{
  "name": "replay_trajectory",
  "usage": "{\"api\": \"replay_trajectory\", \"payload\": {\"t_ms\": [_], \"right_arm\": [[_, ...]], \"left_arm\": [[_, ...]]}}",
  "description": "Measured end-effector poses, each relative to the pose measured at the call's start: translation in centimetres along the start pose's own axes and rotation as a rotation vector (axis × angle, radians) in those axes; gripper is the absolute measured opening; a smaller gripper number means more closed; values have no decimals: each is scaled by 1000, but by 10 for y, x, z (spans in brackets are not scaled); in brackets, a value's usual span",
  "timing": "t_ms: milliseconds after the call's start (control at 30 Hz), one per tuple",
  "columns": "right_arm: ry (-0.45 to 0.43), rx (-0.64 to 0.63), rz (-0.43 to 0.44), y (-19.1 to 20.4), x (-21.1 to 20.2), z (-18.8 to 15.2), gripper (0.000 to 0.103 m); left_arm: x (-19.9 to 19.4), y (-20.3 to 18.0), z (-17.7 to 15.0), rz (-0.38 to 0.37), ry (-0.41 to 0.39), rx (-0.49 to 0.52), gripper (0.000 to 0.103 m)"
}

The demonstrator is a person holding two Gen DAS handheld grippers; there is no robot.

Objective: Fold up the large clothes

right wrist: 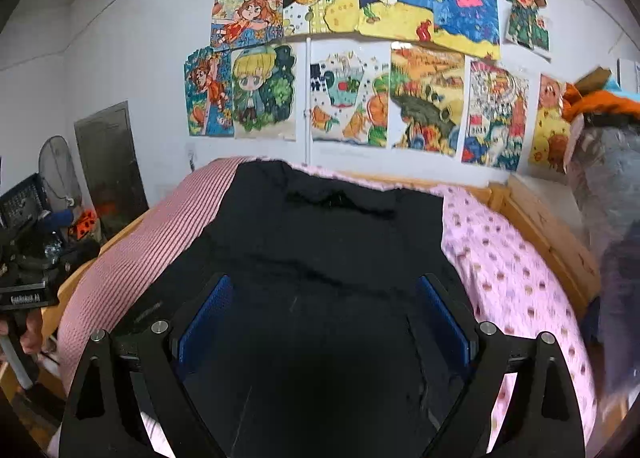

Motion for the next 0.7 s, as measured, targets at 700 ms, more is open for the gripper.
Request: {"api": "replay_trajectory", "payload": {"t_ms": [700], "right_arm": [[235,-180,-54,-37,-42,-152,90]], "left_arm": [[7,-47,-131,-332,151,174,103]]}}
Point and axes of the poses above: each gripper's, at about its wrist camera, not at the fingertips, and x roughly the way its jaws point, y to its left, z to its top, the point moved 3 cm from there along x, roughly the way its jaws point, and after that the axes turned 11 degrees about -y, right-handed, at the moved point
